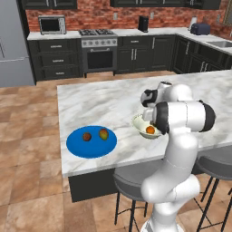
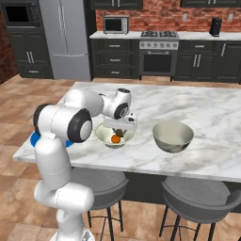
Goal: Take the fruits from the plate on the dining counter and place two fruits in each bowl.
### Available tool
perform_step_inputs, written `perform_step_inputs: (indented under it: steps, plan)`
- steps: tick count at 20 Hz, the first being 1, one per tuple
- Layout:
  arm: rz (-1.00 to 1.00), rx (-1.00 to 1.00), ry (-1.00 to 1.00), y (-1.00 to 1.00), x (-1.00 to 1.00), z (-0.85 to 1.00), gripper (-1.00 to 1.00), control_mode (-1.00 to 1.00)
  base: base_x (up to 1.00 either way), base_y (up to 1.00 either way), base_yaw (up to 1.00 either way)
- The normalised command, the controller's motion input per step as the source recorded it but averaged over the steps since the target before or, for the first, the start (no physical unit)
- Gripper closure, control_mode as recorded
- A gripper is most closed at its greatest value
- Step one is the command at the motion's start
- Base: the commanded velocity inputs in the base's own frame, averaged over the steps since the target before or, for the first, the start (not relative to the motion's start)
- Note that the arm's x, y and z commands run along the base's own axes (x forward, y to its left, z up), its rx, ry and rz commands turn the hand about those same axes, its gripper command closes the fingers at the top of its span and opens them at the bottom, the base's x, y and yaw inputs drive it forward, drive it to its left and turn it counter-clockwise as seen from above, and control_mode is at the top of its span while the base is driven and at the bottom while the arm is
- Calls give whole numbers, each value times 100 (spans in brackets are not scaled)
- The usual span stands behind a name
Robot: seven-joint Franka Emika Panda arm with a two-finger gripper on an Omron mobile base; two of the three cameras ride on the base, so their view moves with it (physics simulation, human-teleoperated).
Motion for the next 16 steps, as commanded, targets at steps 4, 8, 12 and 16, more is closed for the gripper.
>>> perform_step_inputs:
  steps: [4, 8, 12, 16]
  plan:
    - [0, 0, 0, 0, 1, 0, -100, -100, 0, 0, 0]
    - [0, 0, 0, 0, 0, 0, -100, -100, 0, 0, 0]
    - [0, 0, 0, 0, 0, 0, -100, -100, 0, 0, 0]
    - [0, 0, -1, 6, -10, 10, -100, -100, 0, 0, 0]
